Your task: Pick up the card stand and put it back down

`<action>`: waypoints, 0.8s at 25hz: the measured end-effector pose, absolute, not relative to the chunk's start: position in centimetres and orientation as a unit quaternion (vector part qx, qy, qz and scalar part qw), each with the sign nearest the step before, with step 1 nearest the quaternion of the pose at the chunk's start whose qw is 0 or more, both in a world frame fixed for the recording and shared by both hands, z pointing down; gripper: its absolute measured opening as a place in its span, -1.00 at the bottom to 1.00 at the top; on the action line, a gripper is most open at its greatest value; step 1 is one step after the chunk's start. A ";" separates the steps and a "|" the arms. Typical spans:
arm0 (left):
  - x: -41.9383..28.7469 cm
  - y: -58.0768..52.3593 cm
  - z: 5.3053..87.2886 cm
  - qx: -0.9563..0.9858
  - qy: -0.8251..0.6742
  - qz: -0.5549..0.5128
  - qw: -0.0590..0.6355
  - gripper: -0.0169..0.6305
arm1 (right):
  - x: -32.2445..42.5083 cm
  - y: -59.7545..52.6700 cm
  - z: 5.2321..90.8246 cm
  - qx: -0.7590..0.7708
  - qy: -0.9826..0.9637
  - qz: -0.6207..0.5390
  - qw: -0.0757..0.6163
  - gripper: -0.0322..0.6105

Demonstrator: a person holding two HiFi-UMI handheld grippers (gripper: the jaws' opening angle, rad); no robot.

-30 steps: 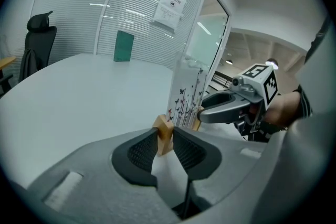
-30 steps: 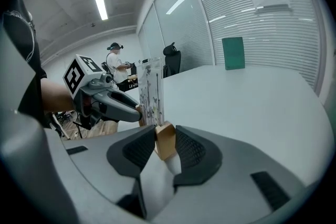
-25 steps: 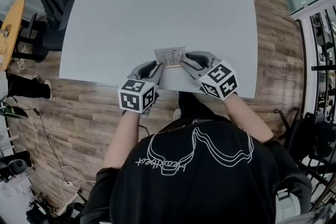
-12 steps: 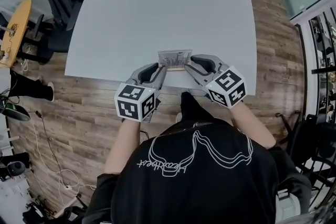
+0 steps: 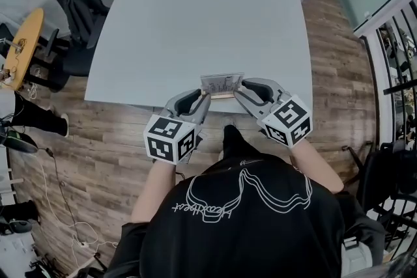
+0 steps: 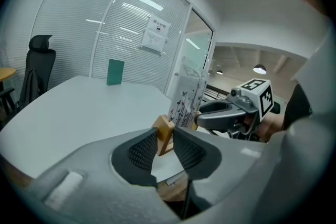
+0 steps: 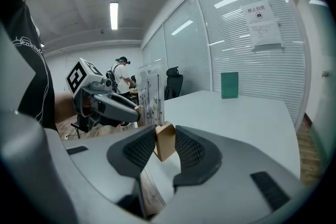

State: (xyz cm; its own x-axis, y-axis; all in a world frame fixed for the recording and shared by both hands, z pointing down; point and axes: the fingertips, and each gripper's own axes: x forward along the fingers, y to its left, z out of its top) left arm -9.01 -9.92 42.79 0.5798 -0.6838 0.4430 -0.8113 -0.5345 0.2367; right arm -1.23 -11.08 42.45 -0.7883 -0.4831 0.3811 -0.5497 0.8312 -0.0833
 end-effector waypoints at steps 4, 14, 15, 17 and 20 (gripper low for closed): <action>-9.0 -8.8 42.9 0.860 -0.439 0.149 0.212 -0.64 | -1.1 -9.9 42.7 0.278 -0.940 0.101 0.171 -0.53; -9.3 -8.2 42.3 0.861 -0.438 0.155 0.207 -0.64 | -1.4 -9.3 42.3 0.281 -0.939 0.098 0.171 -0.53; -9.3 -8.4 42.3 0.862 -0.437 0.154 0.207 -0.64 | -1.4 -9.5 42.3 0.282 -0.939 0.099 0.170 -0.53; -9.3 -8.8 42.2 0.863 -0.435 0.151 0.208 -0.64 | -1.4 -9.8 42.3 0.285 -0.938 0.101 0.170 -0.53; -9.2 -8.9 42.1 0.865 -0.431 0.147 0.210 -0.64 | -1.3 -9.9 42.1 0.290 -0.936 0.102 0.172 -0.53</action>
